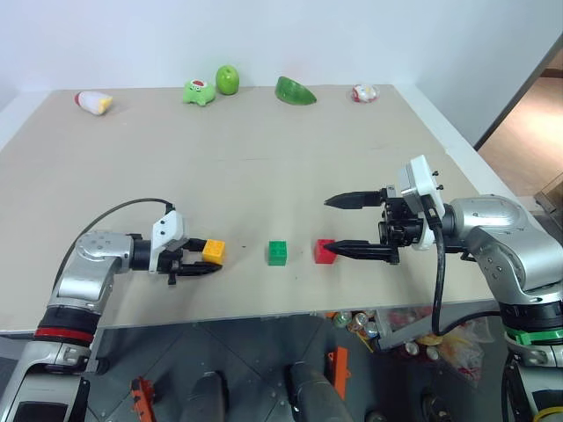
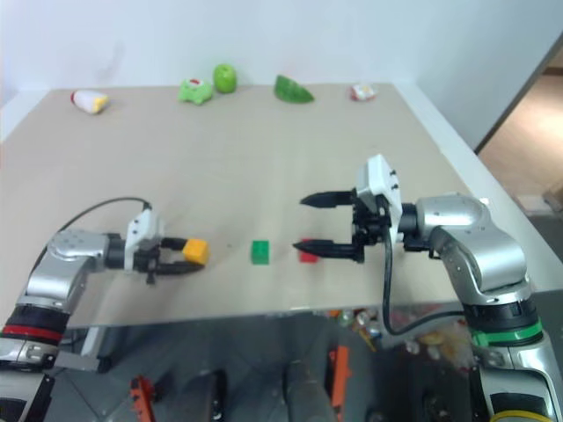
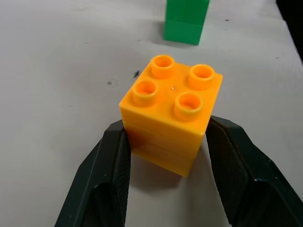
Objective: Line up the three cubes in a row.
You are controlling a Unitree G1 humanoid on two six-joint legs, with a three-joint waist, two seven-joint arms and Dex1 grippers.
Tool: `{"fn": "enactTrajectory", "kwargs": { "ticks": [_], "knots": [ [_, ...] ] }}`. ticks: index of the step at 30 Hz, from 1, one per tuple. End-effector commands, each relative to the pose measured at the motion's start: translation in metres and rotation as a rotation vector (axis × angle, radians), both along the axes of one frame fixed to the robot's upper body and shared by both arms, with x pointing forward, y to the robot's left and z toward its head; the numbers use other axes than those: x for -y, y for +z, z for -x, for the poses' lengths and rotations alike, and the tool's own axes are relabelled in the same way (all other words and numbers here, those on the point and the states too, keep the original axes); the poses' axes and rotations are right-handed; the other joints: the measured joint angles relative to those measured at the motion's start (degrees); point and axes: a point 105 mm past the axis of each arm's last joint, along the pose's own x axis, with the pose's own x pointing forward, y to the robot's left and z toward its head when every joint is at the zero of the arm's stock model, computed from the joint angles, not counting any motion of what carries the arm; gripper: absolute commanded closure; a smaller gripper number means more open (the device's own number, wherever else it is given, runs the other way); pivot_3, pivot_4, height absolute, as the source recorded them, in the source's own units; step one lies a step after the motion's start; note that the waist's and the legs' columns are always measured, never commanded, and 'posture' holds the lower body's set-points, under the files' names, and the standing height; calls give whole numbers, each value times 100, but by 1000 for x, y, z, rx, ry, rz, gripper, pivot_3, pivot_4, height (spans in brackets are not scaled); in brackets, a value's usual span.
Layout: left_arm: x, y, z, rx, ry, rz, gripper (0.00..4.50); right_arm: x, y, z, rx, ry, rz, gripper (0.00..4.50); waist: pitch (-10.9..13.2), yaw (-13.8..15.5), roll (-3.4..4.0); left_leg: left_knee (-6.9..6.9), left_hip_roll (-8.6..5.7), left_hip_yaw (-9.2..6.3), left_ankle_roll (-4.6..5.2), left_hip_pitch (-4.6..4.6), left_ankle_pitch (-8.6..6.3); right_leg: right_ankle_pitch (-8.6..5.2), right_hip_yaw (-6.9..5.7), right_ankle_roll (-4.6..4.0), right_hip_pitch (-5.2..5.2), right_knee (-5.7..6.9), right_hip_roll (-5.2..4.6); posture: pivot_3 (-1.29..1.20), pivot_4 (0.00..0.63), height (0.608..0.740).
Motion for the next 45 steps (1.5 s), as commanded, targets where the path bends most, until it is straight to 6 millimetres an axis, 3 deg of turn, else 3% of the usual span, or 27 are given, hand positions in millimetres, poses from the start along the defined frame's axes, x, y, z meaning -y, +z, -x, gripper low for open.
{"fn": "enactTrajectory", "kwargs": {
  "ticks": [1, 12, 40, 42, 45],
  "knots": [
    [8, 9, 1, 32, 13, 45, 2683, 5, 14, 4, 56, -14, -6, 211, 0, -2, 0, 5, 0, 0, 0, 0, 0, 0, 0, 0, 1, 0, 0, 0, 150, 733],
    [20, 0, 8, 0, 79, 123, 2683, 23, -5, 6, -25, -66, 28, 211, 0, -1, 0, 7, 0, 2, -1, -3, -1, 0, 2, 1, 2, 0, -2, 0, 150, 733],
    [23, -12, -6, 15, 107, 89, 2683, 21, -8, 4, -37, -76, 16, 211, 0, 4, 0, 18, -1, 4, -1, -2, -1, 1, 4, 1, 4, -1, -2, 0, 150, 733],
    [23, -13, -6, 12, 111, 92, 1669, 21, -8, 4, -37, -76, 16, 211, 0, 5, 0, 18, -1, 4, -1, -2, -1, 1, 4, 2, 5, -1, -2, 0, 150, 733],
    [23, -13, -6, 14, 116, 92, 736, 21, -7, 3, -38, -76, 13, 211, 0, 5, 0, 19, -1, 3, -1, -1, -1, 1, 4, 2, 7, -1, -2, 0, 150, 733]
  ]
}}
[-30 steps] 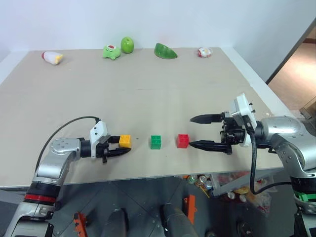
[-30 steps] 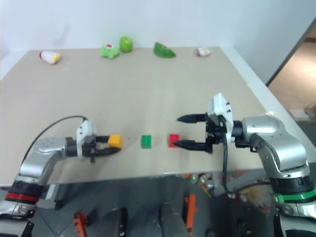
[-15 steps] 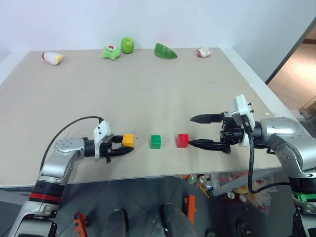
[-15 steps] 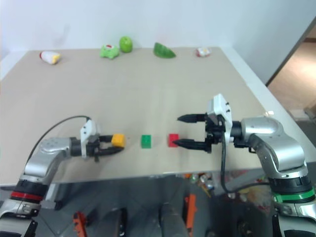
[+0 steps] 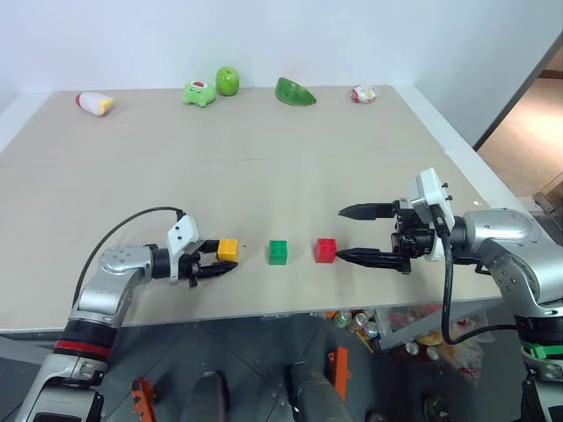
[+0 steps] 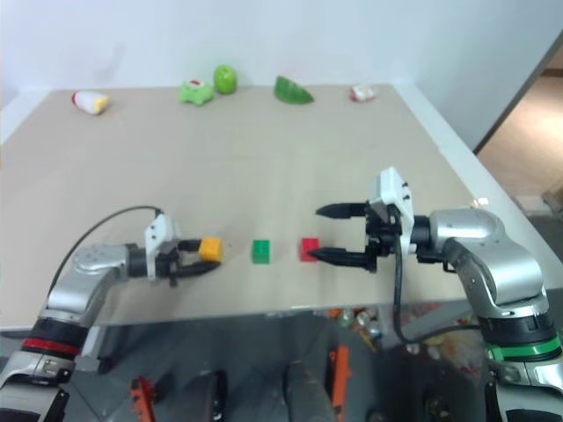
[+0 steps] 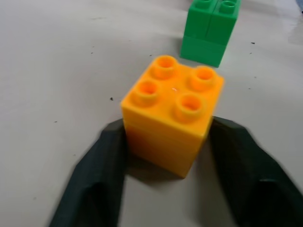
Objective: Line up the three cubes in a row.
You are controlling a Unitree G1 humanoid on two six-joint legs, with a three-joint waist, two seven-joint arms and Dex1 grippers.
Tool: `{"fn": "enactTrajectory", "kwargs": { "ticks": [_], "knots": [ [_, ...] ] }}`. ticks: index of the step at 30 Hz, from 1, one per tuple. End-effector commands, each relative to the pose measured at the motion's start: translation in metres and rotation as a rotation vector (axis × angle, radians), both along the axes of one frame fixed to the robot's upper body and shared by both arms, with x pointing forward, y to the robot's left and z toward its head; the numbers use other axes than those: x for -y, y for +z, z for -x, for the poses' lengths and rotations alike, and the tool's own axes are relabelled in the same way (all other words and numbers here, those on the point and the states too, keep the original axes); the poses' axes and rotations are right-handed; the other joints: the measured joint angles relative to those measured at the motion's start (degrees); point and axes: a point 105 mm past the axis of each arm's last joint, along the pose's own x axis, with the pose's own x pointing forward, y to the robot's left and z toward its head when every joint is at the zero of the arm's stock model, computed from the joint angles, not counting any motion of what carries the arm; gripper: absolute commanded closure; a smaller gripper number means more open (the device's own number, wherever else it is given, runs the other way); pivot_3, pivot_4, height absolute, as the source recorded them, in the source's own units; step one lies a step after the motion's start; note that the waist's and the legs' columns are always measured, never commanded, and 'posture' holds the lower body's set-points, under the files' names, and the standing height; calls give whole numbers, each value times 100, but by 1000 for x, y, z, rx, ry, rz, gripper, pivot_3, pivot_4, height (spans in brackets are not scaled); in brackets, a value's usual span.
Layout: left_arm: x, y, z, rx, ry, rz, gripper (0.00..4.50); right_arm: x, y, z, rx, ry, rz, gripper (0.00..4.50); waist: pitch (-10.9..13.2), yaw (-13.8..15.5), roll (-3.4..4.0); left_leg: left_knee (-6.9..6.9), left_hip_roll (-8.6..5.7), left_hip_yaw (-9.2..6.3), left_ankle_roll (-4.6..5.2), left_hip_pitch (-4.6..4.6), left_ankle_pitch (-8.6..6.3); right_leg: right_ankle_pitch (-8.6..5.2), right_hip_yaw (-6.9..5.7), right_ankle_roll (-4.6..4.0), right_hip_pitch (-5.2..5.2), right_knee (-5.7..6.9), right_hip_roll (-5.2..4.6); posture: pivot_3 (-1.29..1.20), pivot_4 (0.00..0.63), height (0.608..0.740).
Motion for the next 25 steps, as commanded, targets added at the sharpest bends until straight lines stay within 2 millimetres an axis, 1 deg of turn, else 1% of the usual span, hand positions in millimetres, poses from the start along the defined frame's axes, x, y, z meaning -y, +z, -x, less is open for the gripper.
{"fn": "enactTrajectory", "kwargs": {
  "ticks": [1, 2, 5, 7, 9, 13, 15, 16, 18, 20, 22, 25],
  "knots": [
    [0, 4, -2, 27, 12, -5, 443, 1, 8, 0, 32, 1, -8, 211, 0, 1, 0, 0, 0, 0, 0, 0, 0, 0, 0, 0, 0, 0, 0, 0, 150, 733],
    [-2, 6, -3, 31, 24, -5, 122, 0, 8, 0, 32, 2, -8, 211, 0, 2, 0, 1, 0, 0, 1, 1, 0, 0, 0, 0, 1, 0, 0, 0, 150, 733],
    [-11, 12, 3, 23, 37, 0, 122, 0, 8, -1, 35, 4, -8, 211, 0, -3, 0, 7, 0, -1, 0, 2, 0, 1, 1, -1, 1, 0, 0, 0, 150, 733],
    [-24, 14, 10, 16, 50, -22, 122, 0, 9, -1, 36, 6, -7, 211, 0, -46, 0, 8, 0, 0, 1, 4, 0, 1, 2, -1, 0, 0, 0, 0, 150, 733],
    [-41, 15, 18, 6, 81, -51, 122, 0, 10, -1, 36, 12, -3, 211, 0, -105, 0, 6, 1, 0, 0, 14, 0, 5, 3, -6, 0, 0, 1, 0, 150, 733],
    [-84, 18, 31, -15, 198, -91, 122, 2, 10, 0, 33, 21, 6, 211, 0, -137, 0, -23, 3, 1, -1, 19, -1, 3, 3, -9, -8, -1, 1, 0, 150, 733],
    [-107, 23, 34, -19, 298, -91, 122, 5, 8, 0, 25, 12, 12, 211, 1, -137, 0, -35, 2, 0, -1, 18, -1, -1, 1, -14, -12, -1, 0, 0, 150, 733],
    [-121, 28, 34, -19, 378, -89, 122, 10, 5, -2, 15, -8, 19, 211, 1, -137, 0, -39, 2, 1, -2, 18, -2, -2, 0, -17, -13, -3, -2, 0, 150, 733],
    [-135, 41, 33, 6, 493, -39, 122, 19, -3, -6, -5, -53, 27, 211, 1, -137, -1, -44, 1, 2, -4, 16, -3, -5, -2, -17, -15, -4, -6, 0, 150, 733],
    [-140, 53, 32, 27, 560, 32, 122, 30, -10, -13, -38, -114, 6, 211, 1, -111, -11, -46, 1, 0, -4, 12, -4, -9, -9, -16, -15, -7, -10, 0, 150, 733],
    [-140, 62, 34, 40, 600, 91, 122, 43, -22, -22, -77, -189, -6, 211, 1, -106, -11, -43, -1, 5, -4, 8, -4, -10, -11, -15, -16, -9, -19, 0, 150, 733],
    [-132, 61, 44, 24, 599, 131, 122, 57, -37, -30, -117, -267, -13, 211, 0, -111, -12, -40, -2, 16, -5, 9, -4, -10, -8, -13, -11, -20, -24, 0, 150, 733]
  ]
}}
